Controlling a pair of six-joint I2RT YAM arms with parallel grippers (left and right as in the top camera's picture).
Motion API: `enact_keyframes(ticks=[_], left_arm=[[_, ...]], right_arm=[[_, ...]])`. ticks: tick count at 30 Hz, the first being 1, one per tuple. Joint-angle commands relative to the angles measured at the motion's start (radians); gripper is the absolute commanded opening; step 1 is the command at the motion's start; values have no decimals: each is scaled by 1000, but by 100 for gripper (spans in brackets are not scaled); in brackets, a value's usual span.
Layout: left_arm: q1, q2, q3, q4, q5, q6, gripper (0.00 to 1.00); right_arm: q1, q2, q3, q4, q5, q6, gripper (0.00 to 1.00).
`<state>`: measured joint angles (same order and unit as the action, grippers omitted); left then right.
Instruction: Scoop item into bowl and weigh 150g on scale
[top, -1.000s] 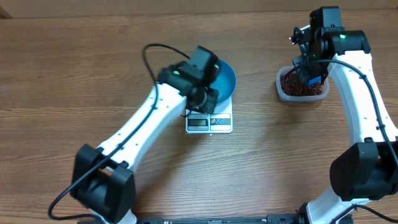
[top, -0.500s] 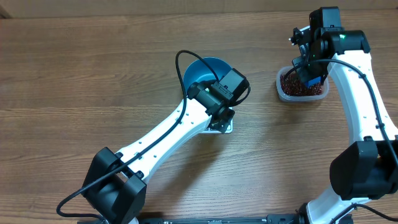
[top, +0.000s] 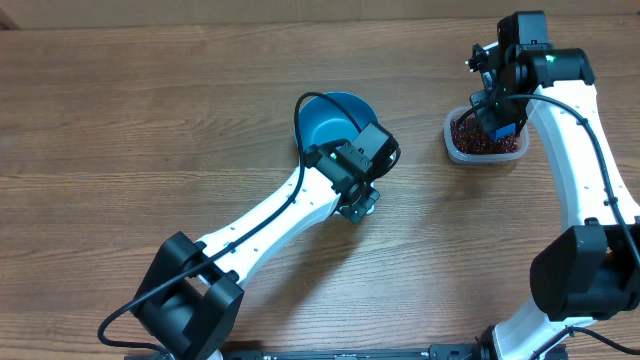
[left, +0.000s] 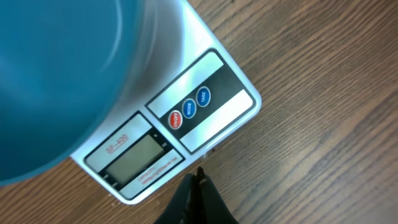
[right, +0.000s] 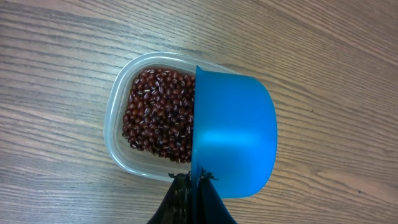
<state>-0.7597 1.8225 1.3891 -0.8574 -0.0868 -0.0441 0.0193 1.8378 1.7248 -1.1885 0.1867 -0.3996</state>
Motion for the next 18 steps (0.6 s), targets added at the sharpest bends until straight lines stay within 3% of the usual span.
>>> enact_keyframes(ticks=[1,18], left_arm=[[-6,-15,-57,60,-20,30,4],[-6,-11,-147,189,-81,44,4]], right_arm=[[-8,5,-3,8,-9,7,4],[-8,5,-3,8,-9,7,4]])
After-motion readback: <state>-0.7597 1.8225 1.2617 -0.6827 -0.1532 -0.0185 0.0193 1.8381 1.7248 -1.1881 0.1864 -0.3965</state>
